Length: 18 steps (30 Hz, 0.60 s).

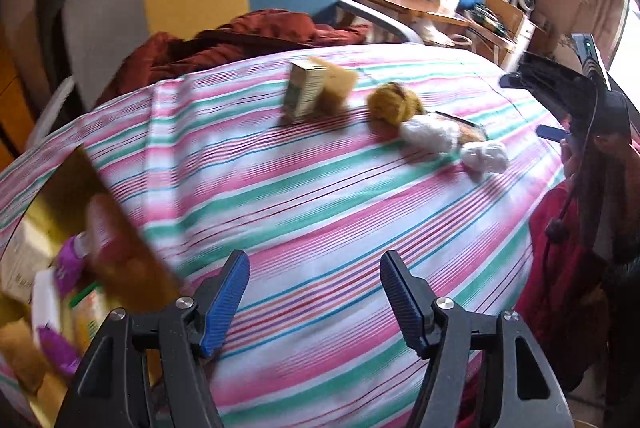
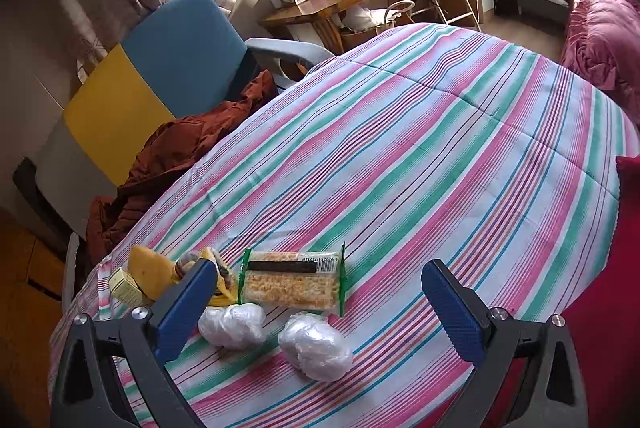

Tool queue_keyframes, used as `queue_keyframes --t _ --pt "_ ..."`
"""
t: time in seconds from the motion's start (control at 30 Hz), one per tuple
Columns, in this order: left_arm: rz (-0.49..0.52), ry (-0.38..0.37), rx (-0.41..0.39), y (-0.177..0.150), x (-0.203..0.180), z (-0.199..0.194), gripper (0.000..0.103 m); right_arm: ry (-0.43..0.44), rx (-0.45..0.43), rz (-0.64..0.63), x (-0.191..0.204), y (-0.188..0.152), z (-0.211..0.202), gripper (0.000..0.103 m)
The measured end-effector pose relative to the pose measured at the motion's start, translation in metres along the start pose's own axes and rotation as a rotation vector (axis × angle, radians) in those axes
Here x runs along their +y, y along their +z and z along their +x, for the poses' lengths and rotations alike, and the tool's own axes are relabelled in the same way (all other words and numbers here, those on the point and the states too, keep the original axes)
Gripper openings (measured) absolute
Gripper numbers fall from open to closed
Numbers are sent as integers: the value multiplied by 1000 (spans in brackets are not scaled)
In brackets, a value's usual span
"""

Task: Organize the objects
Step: 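Move both grippers back toward the remaining items, then grasp a plastic-wrapped white bundle with the left gripper while the right gripper grasps a cracker bar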

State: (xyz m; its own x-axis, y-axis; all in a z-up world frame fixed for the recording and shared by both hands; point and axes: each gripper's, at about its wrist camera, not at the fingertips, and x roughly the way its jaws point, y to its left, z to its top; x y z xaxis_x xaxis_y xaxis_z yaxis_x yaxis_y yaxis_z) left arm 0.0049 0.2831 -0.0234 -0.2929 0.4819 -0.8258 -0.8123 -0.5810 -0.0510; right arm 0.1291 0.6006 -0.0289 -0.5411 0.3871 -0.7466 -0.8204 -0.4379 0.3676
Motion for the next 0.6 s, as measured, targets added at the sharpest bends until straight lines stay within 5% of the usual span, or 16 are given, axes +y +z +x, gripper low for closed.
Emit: queue_keyframes --t 0.37,0.6 --pt "61 -164 53 62 -61 61 67 84 47 28 -2 0 3 103" --pt "64 -196 88 94 -88 104 69 126 68 73 -9 2 7 103"
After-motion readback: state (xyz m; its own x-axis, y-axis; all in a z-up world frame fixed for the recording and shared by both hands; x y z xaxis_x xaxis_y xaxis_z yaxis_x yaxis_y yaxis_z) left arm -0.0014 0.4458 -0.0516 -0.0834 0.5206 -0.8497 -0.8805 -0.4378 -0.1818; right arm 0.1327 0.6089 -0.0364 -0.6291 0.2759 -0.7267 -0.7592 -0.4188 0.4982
